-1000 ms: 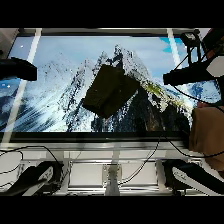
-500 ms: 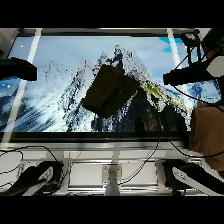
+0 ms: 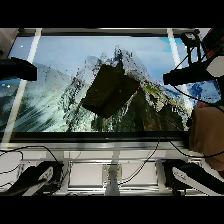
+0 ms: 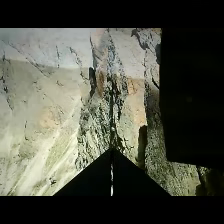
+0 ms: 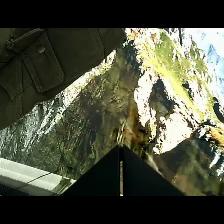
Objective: Fold the clothes and pants, and hang the long-sleeved shirts on hangers.
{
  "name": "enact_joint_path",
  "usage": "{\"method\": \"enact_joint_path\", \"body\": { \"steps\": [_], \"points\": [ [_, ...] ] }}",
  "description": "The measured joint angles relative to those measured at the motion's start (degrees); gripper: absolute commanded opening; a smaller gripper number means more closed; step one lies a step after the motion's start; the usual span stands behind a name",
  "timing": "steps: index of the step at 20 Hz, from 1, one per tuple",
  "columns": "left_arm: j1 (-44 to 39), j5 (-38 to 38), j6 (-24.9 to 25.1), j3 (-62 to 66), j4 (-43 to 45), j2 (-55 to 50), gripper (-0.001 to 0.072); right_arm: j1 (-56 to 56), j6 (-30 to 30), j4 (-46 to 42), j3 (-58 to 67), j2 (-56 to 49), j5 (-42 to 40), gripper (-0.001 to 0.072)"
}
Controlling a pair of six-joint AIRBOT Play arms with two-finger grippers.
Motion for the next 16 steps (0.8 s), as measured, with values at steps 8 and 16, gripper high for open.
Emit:
{"method": "enact_joint_path", "body": {
  "steps": [8,16],
  "points": [
    [0.0,0.0,0.0,0.0,0.0,0.0,0.0025,0.0,0.0,0.0,0.0,0.0,0.0,0.0010],
    [0.0,0.0,0.0,0.0,0.9,-1.9,0.0038,0.0,0.0,0.0,0.0,0.0,0.0,0.0011]
  ]
}}
